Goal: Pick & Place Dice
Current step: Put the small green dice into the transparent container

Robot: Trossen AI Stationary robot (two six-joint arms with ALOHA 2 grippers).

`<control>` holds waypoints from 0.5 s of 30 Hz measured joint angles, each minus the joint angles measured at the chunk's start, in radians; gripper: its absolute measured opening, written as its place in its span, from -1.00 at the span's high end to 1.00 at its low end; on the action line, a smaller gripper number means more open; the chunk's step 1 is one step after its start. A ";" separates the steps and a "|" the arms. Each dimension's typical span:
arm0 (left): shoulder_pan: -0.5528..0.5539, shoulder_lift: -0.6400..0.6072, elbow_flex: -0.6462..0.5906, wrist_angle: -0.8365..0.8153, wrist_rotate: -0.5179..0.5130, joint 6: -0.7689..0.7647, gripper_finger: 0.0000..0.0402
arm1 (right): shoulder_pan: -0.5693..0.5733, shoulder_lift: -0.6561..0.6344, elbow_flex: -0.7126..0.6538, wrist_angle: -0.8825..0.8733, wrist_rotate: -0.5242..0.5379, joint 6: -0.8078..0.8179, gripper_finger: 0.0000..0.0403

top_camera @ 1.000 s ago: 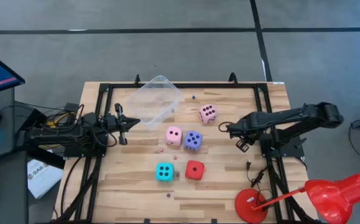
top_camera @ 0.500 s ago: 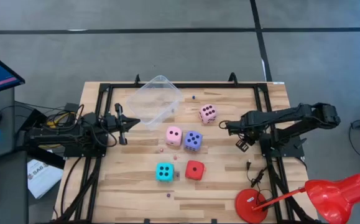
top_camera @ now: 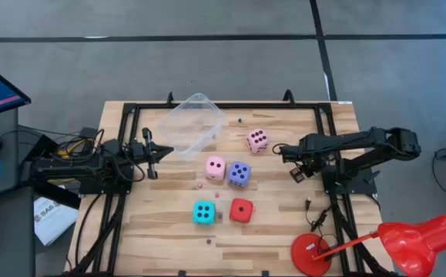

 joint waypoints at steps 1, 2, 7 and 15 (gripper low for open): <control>0.000 0.000 0.000 0.000 0.000 0.000 0.99 | 0.000 0.000 0.000 0.005 0.000 -0.021 0.68; 0.000 0.000 0.000 0.000 0.000 0.000 0.99 | 0.000 0.000 0.000 0.012 0.000 -0.042 0.68; 0.000 0.000 0.000 0.000 0.000 0.000 0.99 | -0.014 0.000 0.000 0.034 -0.032 -0.076 0.82; 0.000 0.000 0.000 0.000 0.000 0.000 0.99 | -0.045 0.011 0.000 0.032 -0.075 -0.045 0.98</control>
